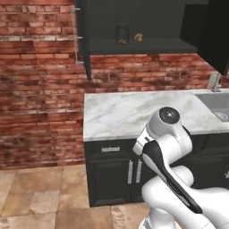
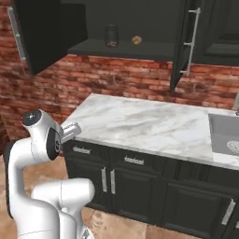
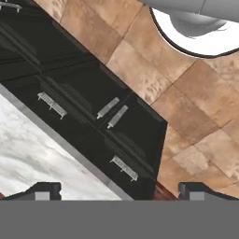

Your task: Pick the candle and jar from the dining table and place them in the open cabinet. Close the cabinet after placing the objects.

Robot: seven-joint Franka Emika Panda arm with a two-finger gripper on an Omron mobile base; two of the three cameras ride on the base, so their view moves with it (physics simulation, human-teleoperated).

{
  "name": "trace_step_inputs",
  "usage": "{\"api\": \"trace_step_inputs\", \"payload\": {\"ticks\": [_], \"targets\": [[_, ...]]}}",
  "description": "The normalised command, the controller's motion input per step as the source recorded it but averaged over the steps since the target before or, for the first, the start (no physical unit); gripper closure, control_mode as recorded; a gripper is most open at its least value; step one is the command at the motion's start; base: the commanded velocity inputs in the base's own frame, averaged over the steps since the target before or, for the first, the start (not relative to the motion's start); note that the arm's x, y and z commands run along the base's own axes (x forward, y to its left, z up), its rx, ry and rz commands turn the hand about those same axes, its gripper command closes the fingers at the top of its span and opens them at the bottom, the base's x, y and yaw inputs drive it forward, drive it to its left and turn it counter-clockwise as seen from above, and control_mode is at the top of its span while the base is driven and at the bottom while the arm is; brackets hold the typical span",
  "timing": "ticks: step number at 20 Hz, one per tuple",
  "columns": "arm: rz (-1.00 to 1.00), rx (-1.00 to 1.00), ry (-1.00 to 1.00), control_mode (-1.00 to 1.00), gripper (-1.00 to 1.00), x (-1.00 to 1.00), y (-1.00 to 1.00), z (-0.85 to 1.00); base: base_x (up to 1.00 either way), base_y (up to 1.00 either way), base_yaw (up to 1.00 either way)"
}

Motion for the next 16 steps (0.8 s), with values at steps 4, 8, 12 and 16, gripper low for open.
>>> {"api": "trace_step_inputs", "payload": {"ticks": [4, 8, 12, 16], "targets": [[0.00, 0.00, 0.00, 1.00, -1.00, 0.00, 0.00, 0.00, 0.00, -0.41, 0.49], [0.00, 0.00, 0.00, 1.00, -1.00, 0.00, 0.00, 0.00, -0.10, -0.75, 0.50], [0.00, 0.00, 0.00, 1.00, -1.00, 0.00, 0.00, 0.00, -0.19, -0.90, 0.57], [0.00, 0.00, 0.00, 1.00, -1.00, 0.00, 0.00, 0.00, -0.54, -0.99, 0.56]]}}
